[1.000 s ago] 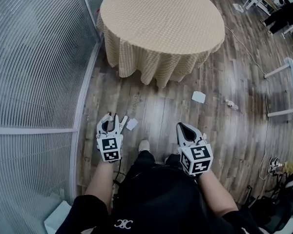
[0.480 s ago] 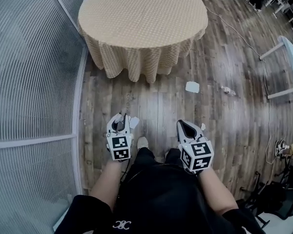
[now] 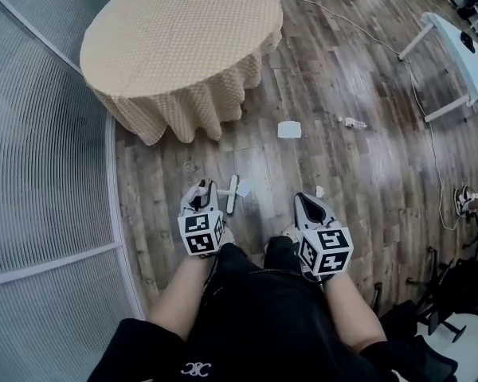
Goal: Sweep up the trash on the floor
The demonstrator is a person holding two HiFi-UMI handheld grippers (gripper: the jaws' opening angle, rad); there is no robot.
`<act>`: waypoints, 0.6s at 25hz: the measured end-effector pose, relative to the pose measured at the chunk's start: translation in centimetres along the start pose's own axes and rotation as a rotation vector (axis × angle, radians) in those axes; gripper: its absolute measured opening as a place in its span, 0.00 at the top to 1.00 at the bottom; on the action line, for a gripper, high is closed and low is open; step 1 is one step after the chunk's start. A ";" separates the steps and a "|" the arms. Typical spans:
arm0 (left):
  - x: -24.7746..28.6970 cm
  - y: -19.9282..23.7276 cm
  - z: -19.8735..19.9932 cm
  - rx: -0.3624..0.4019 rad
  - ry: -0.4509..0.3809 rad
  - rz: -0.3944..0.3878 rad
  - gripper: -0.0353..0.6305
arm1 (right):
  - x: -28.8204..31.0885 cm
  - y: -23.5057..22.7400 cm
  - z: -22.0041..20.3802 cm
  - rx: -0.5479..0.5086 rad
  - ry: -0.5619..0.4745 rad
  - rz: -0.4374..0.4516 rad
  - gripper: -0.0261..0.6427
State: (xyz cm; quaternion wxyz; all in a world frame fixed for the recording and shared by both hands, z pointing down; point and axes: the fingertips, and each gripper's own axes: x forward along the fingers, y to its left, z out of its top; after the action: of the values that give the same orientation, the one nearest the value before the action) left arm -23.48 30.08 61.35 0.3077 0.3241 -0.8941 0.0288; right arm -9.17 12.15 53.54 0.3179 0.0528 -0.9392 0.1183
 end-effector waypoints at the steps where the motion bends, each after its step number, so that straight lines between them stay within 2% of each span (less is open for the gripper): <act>1: 0.8 -1.7 0.2 0.002 0.004 -0.024 0.83 | -0.6 -1.5 -0.3 0.018 -0.001 -0.020 0.94; 9: 7.5 -18.2 0.9 0.087 0.041 -0.232 0.83 | -5.7 -13.9 -3.4 0.144 -0.011 -0.163 0.94; 15: 11.3 -30.3 1.7 0.164 0.051 -0.350 0.83 | -9.6 -23.0 -4.5 0.228 -0.049 -0.252 0.94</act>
State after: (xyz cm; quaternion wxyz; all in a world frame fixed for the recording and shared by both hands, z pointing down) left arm -13.08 -0.62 61.94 0.3032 0.4980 -0.8105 0.0559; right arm 5.07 -8.70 55.55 0.2991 0.2089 -0.9131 0.1821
